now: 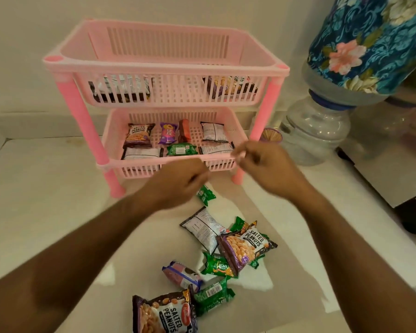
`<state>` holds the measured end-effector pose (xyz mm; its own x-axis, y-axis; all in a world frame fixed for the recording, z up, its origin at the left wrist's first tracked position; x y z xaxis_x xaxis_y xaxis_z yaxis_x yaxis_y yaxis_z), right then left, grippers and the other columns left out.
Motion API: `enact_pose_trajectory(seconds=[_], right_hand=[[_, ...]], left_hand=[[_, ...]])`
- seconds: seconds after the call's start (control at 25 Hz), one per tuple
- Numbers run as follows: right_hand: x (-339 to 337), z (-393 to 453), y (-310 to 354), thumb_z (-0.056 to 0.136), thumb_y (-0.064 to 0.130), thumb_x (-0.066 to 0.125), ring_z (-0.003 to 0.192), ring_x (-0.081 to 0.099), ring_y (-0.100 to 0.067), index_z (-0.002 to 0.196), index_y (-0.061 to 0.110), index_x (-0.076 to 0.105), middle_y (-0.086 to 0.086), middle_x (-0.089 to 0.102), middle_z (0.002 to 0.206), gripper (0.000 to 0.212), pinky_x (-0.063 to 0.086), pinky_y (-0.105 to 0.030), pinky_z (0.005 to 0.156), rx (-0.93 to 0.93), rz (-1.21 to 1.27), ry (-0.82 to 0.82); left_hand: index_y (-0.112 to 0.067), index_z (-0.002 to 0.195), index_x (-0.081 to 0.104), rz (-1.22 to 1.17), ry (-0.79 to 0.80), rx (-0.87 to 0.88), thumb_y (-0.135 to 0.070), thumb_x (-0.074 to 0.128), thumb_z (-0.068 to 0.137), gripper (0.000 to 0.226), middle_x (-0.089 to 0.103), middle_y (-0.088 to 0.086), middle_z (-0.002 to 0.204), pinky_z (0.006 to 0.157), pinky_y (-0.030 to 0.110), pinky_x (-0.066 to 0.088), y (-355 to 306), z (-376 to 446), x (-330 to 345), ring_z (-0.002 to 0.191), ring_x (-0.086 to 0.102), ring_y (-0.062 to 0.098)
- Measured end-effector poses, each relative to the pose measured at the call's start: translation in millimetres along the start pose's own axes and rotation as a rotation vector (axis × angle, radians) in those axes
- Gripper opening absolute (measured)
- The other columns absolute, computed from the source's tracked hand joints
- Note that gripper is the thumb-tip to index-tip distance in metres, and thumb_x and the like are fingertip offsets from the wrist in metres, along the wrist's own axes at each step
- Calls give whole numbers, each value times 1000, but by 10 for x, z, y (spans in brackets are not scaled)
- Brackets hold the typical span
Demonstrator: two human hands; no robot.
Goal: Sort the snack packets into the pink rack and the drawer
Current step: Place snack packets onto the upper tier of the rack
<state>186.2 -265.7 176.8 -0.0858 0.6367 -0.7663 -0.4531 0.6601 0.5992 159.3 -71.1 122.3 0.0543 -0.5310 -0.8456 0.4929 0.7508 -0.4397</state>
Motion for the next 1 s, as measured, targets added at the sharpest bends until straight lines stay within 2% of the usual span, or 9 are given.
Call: enact_pose_trajectory(seconds=[0.08,0.16,0.28,0.36,0.44,0.52,0.64,0.88,1.0], right_hand=[[327,-376,-265,96,18,59,55,52,-6,102,37,66,3,62,71,21,45,-22,55,90,52,165],[578,-726,-475,95,8,57,81,62,-13,105,37,65,1,67,95,32,54,-35,77,154,71,260],[824,-1134,-721,90,8,62,114,53,-16,129,25,61,3,60,124,42,46,-34,96,129,-80,351],[929,-1308,-823,86,15,66,127,45,-19,138,25,55,3,54,138,54,36,-28,103,47,-175,403],[1023,-1424,-892,83,26,69,139,32,-16,146,31,45,5,42,150,67,25,-28,111,-21,-270,443],[1106,-1487,-973,85,37,69,147,17,-15,151,37,32,9,28,158,76,17,-38,119,-42,-373,443],[1192,-1514,-1068,87,43,68,152,6,-16,153,40,22,11,21,162,80,5,-46,121,-22,-431,415],[1201,-1480,-1068,89,37,65,145,29,-15,148,37,35,11,45,149,66,14,-43,119,-64,-472,335],[1153,-1469,-1014,88,35,68,138,41,-17,143,34,45,9,53,142,59,20,-41,117,-78,-463,299]], left_hand=[[-23,117,62,5,222,-41,-36,40,104,29,60,-5,109,84,27,49,86,-198,550,93,53,3],[-29,138,52,25,362,-35,-22,50,99,40,52,-5,136,102,28,41,124,-361,937,119,47,7],[-31,153,32,95,509,-10,-9,62,86,77,31,-4,157,113,37,29,174,-489,1309,144,25,17],[-30,157,23,152,568,39,-11,67,83,88,20,-2,164,117,41,22,164,-497,1440,151,13,19],[-30,158,19,184,608,77,-12,69,82,93,14,-1,166,121,43,15,150,-468,1515,153,4,19],[-29,158,18,202,646,95,-15,72,82,94,13,1,166,123,45,8,160,-432,1575,154,0,18],[-27,158,19,220,705,96,-20,73,83,93,20,0,164,123,50,5,179,-432,1657,154,-1,17],[-24,155,29,198,626,103,-27,69,87,79,43,1,148,116,42,24,151,-440,1622,140,33,21],[-25,155,28,195,595,89,-25,67,89,76,46,3,144,114,42,26,125,-475,1566,134,40,23]])
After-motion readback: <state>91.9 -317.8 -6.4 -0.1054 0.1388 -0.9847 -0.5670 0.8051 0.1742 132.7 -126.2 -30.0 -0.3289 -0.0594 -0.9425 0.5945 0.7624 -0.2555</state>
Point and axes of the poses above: each hand's wrist, its own z-axis towards the middle knuckle, its own x-axis out of the palm, y = z × x, the point moved 5 cm from there along z, towards the middle knuckle
